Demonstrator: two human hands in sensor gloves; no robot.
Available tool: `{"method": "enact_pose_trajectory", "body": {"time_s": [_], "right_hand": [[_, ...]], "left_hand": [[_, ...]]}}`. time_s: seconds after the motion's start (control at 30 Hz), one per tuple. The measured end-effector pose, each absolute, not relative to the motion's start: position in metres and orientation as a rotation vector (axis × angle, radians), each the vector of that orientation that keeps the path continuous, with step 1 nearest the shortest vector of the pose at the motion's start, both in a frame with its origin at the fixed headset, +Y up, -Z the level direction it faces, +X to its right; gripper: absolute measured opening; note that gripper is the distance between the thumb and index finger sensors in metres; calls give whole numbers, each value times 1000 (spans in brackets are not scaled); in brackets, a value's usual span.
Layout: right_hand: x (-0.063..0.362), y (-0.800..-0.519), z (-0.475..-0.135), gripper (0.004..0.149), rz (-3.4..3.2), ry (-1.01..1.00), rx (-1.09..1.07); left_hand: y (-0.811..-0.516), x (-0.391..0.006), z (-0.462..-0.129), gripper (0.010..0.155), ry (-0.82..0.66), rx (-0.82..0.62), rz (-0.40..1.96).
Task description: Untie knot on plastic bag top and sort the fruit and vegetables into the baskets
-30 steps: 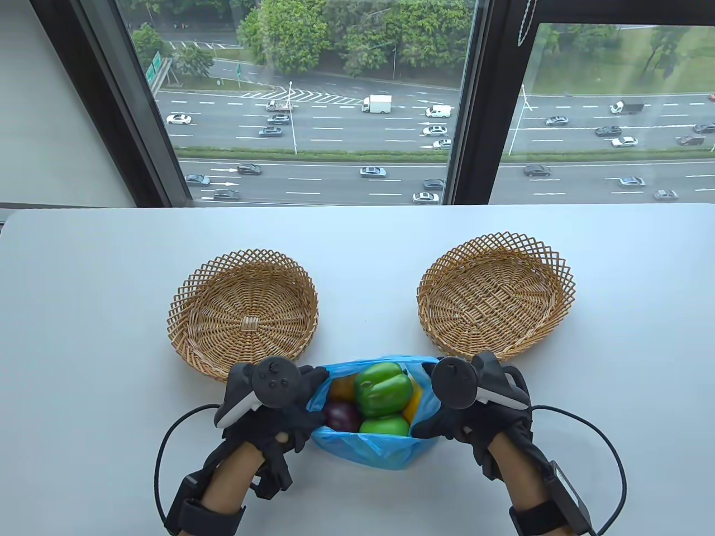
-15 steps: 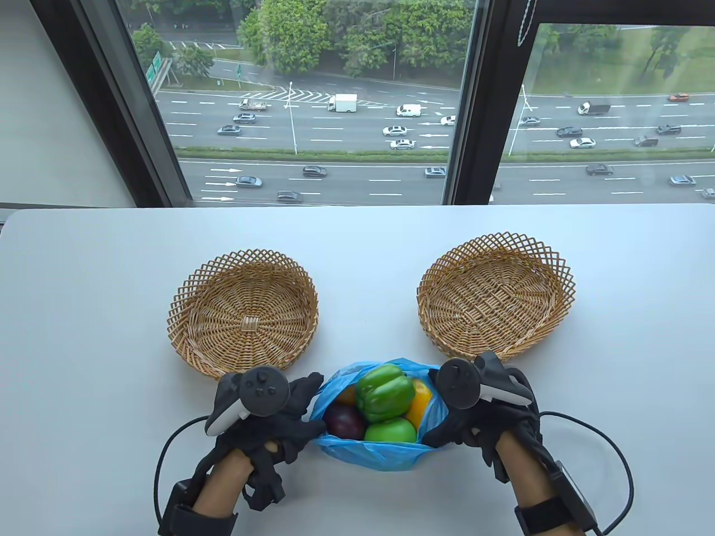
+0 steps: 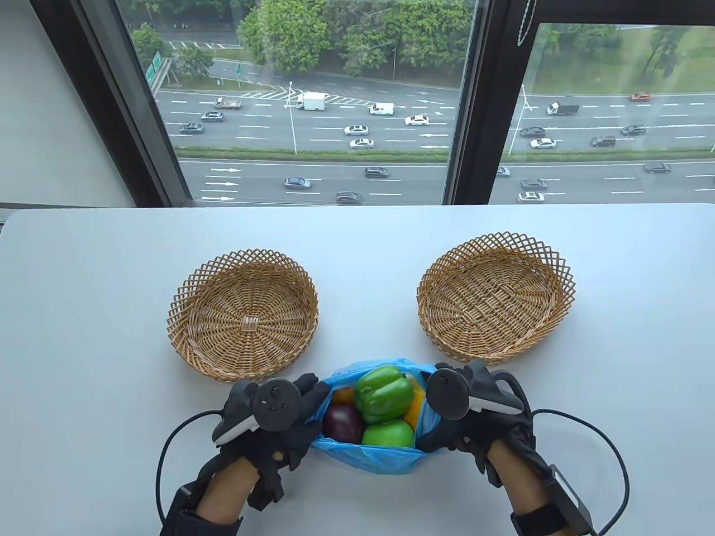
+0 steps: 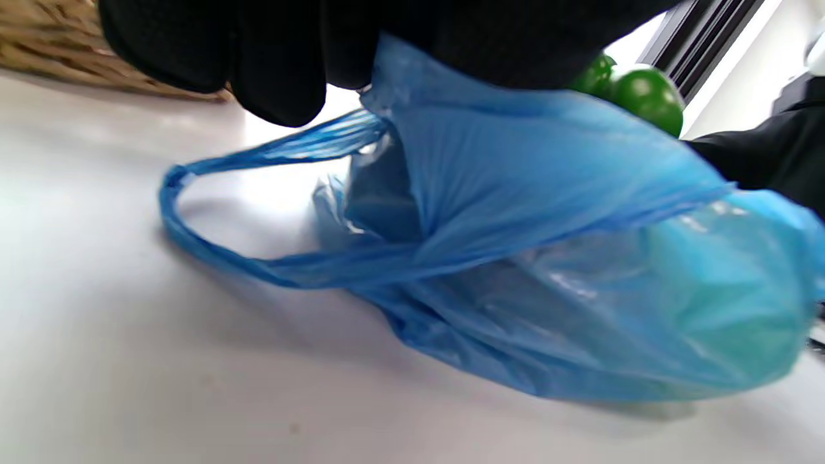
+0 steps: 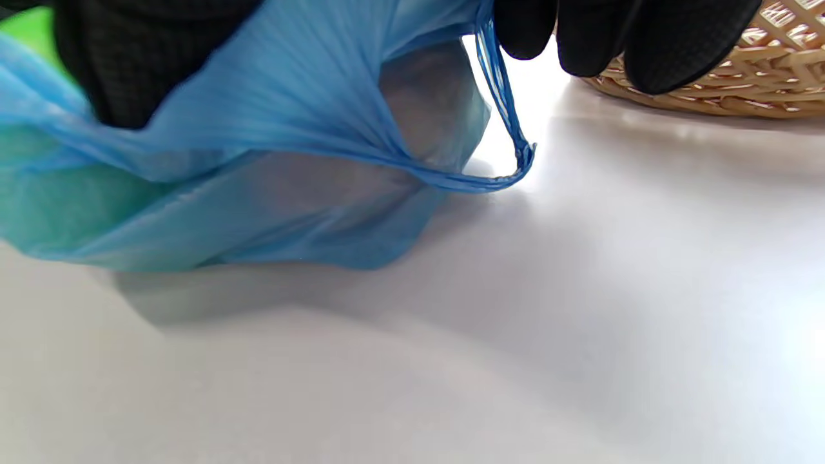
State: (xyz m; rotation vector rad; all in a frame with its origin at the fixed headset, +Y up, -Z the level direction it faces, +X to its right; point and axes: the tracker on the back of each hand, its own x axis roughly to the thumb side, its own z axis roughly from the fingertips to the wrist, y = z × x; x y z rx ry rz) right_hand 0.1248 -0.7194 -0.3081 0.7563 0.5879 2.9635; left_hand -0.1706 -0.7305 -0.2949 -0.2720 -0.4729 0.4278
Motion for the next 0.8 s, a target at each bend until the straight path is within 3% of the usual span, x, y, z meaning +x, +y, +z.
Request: {"method": "enact_pose_trajectory", "body": {"time_s": [0.2, 0.47, 0.73, 0.8], "right_hand": [[130, -723, -312, 122, 2936, 634, 742], [120, -726, -304, 124, 3040, 608, 802], [121, -727, -305, 122, 3038, 569, 841], [126, -720, -306, 117, 2998, 504, 852]], "left_hand": [[-735, -168, -294, 77, -508, -392, 419], [-743, -155, -286, 91, -489, -393, 214], [-755, -159, -292, 94, -464, -456, 267], [-748, -160, -292, 93, -498, -338, 305]]}}
